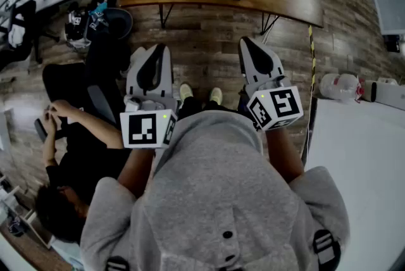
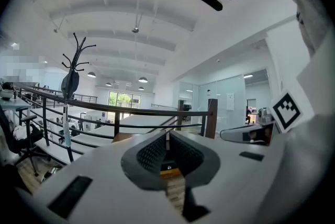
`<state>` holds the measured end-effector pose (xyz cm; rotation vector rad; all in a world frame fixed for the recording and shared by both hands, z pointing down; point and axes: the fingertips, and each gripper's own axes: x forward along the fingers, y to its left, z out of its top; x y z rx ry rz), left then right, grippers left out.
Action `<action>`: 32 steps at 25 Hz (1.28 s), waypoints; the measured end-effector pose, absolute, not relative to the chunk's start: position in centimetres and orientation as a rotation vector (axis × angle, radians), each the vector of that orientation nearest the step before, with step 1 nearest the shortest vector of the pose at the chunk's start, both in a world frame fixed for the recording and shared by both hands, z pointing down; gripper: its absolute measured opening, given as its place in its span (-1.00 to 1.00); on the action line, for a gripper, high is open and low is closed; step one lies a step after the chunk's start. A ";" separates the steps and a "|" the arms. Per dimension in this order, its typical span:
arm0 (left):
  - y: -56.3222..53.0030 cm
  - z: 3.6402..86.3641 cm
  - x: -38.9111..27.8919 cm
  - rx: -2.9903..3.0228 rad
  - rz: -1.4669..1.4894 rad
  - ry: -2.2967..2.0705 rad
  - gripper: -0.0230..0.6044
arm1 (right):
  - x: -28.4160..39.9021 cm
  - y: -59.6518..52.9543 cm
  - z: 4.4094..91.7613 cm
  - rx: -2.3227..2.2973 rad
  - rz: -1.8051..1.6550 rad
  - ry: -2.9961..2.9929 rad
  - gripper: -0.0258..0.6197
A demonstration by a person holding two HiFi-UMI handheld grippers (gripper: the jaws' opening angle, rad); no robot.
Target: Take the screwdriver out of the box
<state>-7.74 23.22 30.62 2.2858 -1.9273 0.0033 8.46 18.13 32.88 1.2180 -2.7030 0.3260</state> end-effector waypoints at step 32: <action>24.2 31.3 -12.9 2.315 -0.012 -1.896 -0.83 | 1.5 19.8 33.3 1.167 0.255 -2.716 -0.87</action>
